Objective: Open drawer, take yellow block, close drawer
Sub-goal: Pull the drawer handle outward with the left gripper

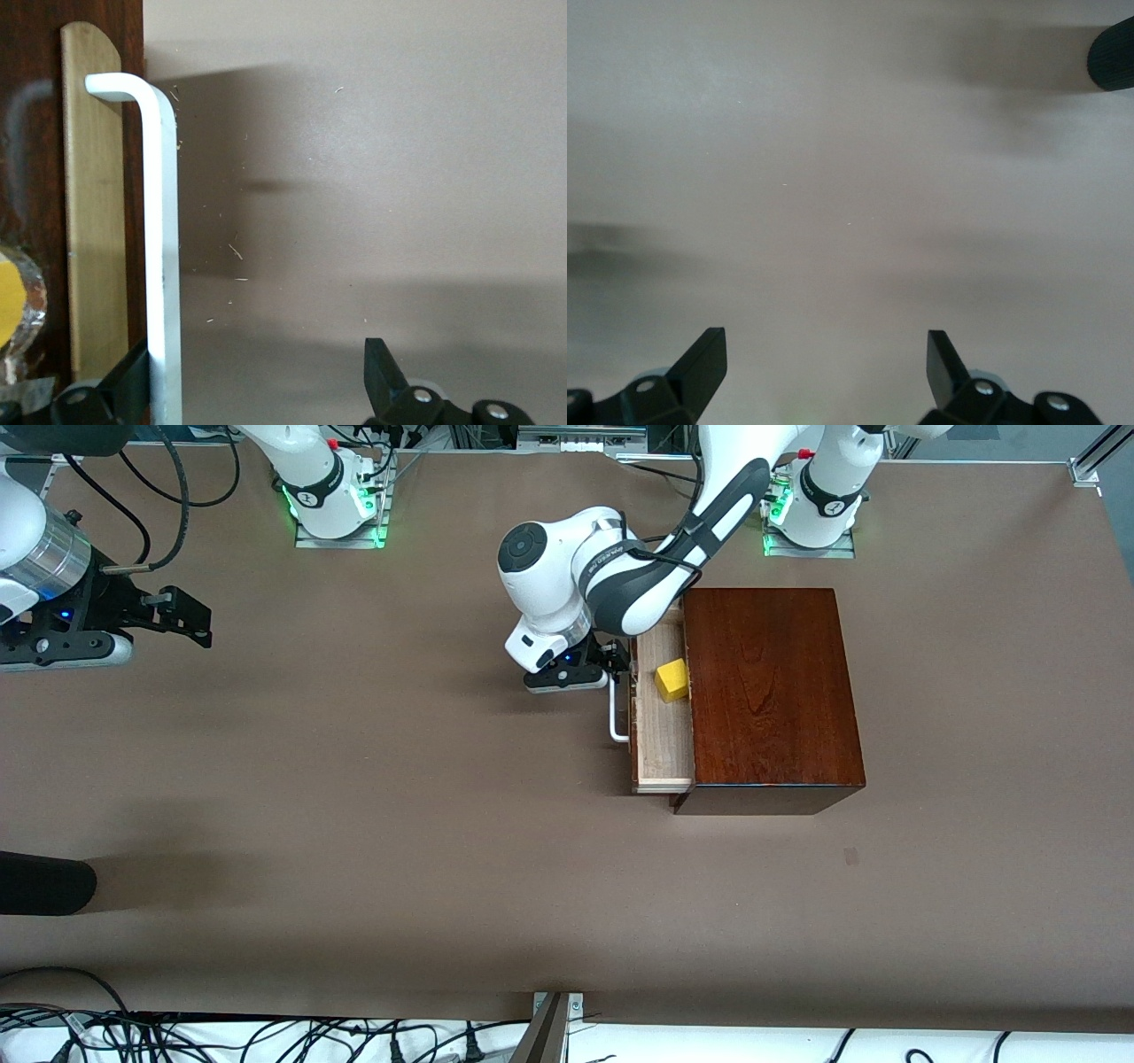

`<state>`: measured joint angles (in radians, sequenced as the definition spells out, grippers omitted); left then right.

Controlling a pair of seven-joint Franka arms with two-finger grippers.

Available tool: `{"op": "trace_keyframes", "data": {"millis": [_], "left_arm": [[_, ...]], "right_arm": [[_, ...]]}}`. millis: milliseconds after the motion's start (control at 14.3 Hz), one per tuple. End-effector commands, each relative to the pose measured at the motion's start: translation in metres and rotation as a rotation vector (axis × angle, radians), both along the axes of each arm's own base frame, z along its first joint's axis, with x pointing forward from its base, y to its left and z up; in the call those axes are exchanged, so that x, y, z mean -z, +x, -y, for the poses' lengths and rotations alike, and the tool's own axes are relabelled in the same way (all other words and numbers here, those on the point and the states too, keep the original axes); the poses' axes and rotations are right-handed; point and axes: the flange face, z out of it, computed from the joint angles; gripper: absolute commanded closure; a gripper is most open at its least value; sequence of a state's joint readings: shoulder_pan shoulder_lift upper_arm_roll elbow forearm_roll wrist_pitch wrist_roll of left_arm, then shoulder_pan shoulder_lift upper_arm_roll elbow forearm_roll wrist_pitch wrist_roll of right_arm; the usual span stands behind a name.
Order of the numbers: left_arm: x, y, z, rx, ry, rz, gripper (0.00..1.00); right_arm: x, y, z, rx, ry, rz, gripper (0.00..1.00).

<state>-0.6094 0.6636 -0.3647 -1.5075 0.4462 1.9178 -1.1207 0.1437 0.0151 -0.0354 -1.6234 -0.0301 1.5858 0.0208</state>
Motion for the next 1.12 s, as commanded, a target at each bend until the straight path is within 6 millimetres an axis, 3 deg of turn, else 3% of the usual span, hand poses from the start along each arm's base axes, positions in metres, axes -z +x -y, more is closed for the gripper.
{"op": "trace_keyframes", "data": {"millis": [0, 280, 1051], "left_arm": [[0.006, -0.003, 0.035, -0.003, -0.065, 0.006, 0.00], [0.005, -0.006, 0.052, 0.002, -0.084, 0.018, 0.00], [0.011, -0.015, 0.078, 0.005, -0.154, 0.042, 0.00]], "right_arm": [[-0.007, -0.001, 0.000, 0.001, 0.020, 0.003, 0.00], [-0.003, -0.001, -0.008, -0.006, 0.016, -0.004, 0.00], [0.011, -0.005, -0.003, -0.013, 0.012, -0.057, 0.00]]}}
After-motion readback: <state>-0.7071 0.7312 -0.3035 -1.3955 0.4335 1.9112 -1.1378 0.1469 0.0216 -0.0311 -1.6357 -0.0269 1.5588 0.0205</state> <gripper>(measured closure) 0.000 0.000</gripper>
